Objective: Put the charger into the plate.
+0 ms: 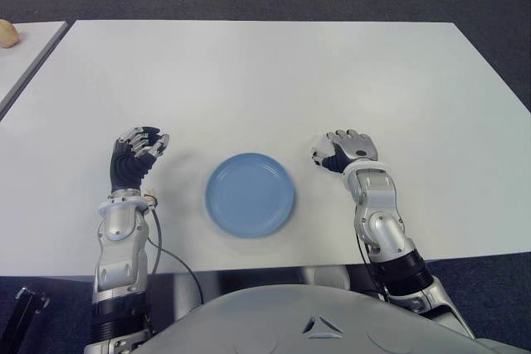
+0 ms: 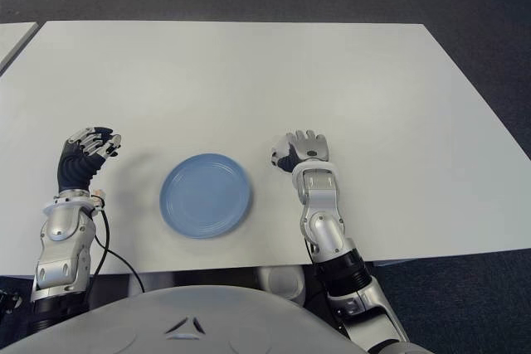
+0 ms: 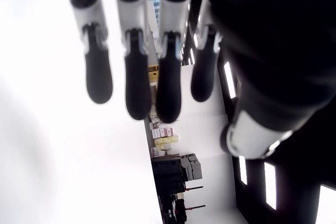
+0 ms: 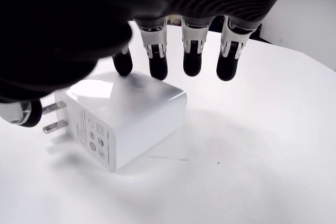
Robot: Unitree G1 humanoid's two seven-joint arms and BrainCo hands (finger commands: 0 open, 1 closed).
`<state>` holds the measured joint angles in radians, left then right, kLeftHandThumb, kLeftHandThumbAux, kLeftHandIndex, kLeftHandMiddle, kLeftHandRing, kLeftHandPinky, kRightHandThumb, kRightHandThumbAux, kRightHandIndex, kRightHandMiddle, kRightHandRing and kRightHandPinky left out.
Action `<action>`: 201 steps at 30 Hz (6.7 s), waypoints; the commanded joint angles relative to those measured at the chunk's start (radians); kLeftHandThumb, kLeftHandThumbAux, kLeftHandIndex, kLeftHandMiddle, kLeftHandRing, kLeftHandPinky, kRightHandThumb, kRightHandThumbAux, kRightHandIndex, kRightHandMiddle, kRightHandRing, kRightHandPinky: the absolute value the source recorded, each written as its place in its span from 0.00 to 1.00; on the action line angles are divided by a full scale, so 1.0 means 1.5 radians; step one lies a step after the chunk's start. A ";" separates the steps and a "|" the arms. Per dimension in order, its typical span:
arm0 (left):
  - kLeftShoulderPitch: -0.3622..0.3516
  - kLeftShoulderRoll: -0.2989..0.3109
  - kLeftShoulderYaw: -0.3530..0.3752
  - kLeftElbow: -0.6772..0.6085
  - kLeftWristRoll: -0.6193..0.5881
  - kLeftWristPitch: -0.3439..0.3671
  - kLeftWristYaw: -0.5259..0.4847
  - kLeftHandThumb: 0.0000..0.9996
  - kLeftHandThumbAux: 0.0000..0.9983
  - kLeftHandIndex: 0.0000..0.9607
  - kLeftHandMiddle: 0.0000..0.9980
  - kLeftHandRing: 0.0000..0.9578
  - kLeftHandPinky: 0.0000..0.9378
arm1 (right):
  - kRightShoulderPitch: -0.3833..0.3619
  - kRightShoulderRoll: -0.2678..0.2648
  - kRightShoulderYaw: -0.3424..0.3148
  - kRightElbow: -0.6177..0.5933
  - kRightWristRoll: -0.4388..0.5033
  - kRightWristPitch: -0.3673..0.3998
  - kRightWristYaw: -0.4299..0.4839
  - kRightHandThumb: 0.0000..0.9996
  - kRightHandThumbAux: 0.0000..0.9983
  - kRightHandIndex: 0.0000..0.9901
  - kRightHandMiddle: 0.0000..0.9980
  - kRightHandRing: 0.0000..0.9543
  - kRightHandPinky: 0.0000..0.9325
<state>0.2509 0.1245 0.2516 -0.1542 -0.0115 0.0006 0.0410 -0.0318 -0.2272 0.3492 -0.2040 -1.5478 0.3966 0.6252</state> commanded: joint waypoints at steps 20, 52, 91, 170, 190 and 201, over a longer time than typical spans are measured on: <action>0.002 0.009 -0.004 0.011 0.002 0.007 -0.011 0.71 0.72 0.44 0.49 0.52 0.51 | 0.184 0.069 -0.067 -0.201 0.181 0.012 -0.246 0.65 0.21 0.00 0.00 0.00 0.00; 0.007 0.015 -0.007 0.008 0.010 0.000 -0.011 0.71 0.72 0.44 0.50 0.52 0.52 | 0.142 0.037 -0.141 -0.083 0.284 0.021 -0.281 0.70 0.20 0.00 0.00 0.00 0.00; 0.012 0.008 -0.002 0.000 -0.003 0.003 -0.011 0.71 0.72 0.44 0.50 0.52 0.51 | 0.042 -0.082 0.032 0.100 0.291 -0.010 -0.184 0.69 0.15 0.00 0.00 0.00 0.00; 0.024 0.005 -0.014 -0.030 0.017 0.011 -0.005 0.71 0.72 0.44 0.47 0.50 0.50 | -0.015 0.148 0.104 0.083 0.248 0.103 -0.432 0.54 0.26 0.00 0.00 0.00 0.00; 0.024 -0.001 -0.013 -0.043 0.014 0.029 -0.004 0.70 0.72 0.44 0.48 0.51 0.51 | -0.026 0.168 0.123 0.114 0.287 0.059 -0.506 0.45 0.30 0.00 0.00 0.00 0.00; 0.018 0.002 -0.005 -0.021 0.008 0.018 -0.005 0.71 0.72 0.44 0.49 0.52 0.51 | 0.048 0.165 0.167 0.088 0.261 0.117 -0.496 0.46 0.34 0.00 0.00 0.00 0.00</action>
<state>0.2857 0.1256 0.2363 -0.2100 0.0100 0.0308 0.0358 -0.0284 -0.0019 0.5672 -0.0584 -1.1448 0.5462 -0.1266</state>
